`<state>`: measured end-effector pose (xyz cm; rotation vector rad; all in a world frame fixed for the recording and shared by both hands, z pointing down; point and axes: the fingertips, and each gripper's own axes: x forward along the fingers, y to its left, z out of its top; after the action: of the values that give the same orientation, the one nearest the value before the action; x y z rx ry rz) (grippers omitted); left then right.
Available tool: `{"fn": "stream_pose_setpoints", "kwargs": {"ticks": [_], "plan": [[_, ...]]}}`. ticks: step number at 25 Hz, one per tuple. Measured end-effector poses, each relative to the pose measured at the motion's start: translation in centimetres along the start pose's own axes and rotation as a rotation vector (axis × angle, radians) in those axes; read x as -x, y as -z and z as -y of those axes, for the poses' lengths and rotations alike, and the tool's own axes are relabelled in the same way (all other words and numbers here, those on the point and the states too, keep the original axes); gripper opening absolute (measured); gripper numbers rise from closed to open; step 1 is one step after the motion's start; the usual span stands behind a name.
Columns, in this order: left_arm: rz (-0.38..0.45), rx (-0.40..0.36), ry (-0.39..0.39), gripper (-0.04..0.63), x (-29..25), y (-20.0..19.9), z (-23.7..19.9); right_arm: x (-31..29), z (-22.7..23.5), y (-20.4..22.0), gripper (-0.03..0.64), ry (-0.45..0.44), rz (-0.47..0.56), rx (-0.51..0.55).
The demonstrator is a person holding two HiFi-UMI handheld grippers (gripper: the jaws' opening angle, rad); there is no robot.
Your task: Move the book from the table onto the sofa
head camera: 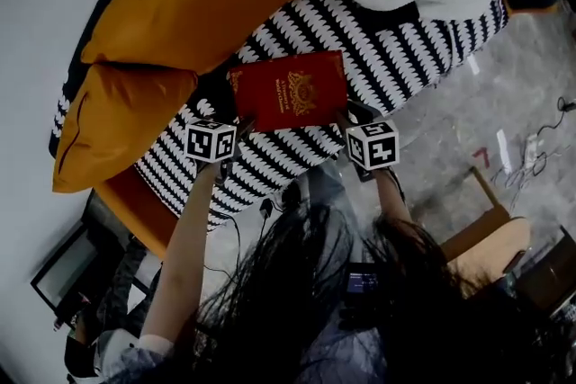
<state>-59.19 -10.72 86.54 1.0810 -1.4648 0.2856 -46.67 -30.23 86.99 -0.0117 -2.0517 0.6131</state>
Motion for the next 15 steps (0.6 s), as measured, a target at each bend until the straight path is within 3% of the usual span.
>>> {"fn": "stream_pose_setpoints", "kwargs": {"ticks": [4,9,15], "plan": [[-0.01,0.108,0.004,0.199,-0.5,1.4,-0.7,-1.1,0.0,0.9,0.133,0.043,0.004,-0.049],[0.074,0.28,0.011,0.206,1.1,2.0,-1.5,-0.2,0.2,0.2,0.156,0.097,0.023,-0.058],[0.137,0.232,0.013,0.206,3.9,1.3,0.8,3.2,-0.5,-2.4,0.156,0.051,0.118,-0.086]]}}
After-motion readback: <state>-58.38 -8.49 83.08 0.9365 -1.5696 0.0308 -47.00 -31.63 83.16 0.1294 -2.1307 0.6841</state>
